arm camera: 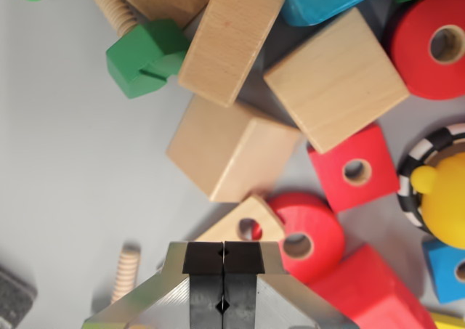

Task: Pick an object from the bin

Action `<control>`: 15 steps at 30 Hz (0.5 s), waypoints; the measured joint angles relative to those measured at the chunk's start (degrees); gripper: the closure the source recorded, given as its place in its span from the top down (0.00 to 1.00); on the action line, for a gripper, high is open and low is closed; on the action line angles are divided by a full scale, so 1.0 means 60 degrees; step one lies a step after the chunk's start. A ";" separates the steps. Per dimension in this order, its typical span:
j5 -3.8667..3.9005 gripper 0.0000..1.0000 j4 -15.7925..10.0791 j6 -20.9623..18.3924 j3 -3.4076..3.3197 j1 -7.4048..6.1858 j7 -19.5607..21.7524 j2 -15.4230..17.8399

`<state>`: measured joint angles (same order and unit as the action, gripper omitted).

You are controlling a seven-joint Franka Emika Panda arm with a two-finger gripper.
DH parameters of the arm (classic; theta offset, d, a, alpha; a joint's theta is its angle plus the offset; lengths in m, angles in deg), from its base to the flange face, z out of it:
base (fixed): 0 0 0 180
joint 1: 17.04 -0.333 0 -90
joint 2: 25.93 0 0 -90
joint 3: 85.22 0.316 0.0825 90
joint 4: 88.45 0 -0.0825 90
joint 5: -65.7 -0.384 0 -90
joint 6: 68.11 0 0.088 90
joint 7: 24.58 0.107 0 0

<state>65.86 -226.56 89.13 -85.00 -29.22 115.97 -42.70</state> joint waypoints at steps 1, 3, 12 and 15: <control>0.0000 0.00 -0.0013 -0.0099 0.0000 0.0000 0.0000 0.0108; 0.0000 0.00 -0.0030 -0.0320 0.0000 0.0000 0.0000 0.0329; 0.0000 0.00 -0.0074 -0.1235 0.0000 0.0000 0.0000 0.1230; 0.0000 0.00 -0.0074 -0.1574 0.0000 0.0000 0.0000 0.1539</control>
<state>65.86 -227.00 79.69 -85.00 -29.22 115.97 -33.46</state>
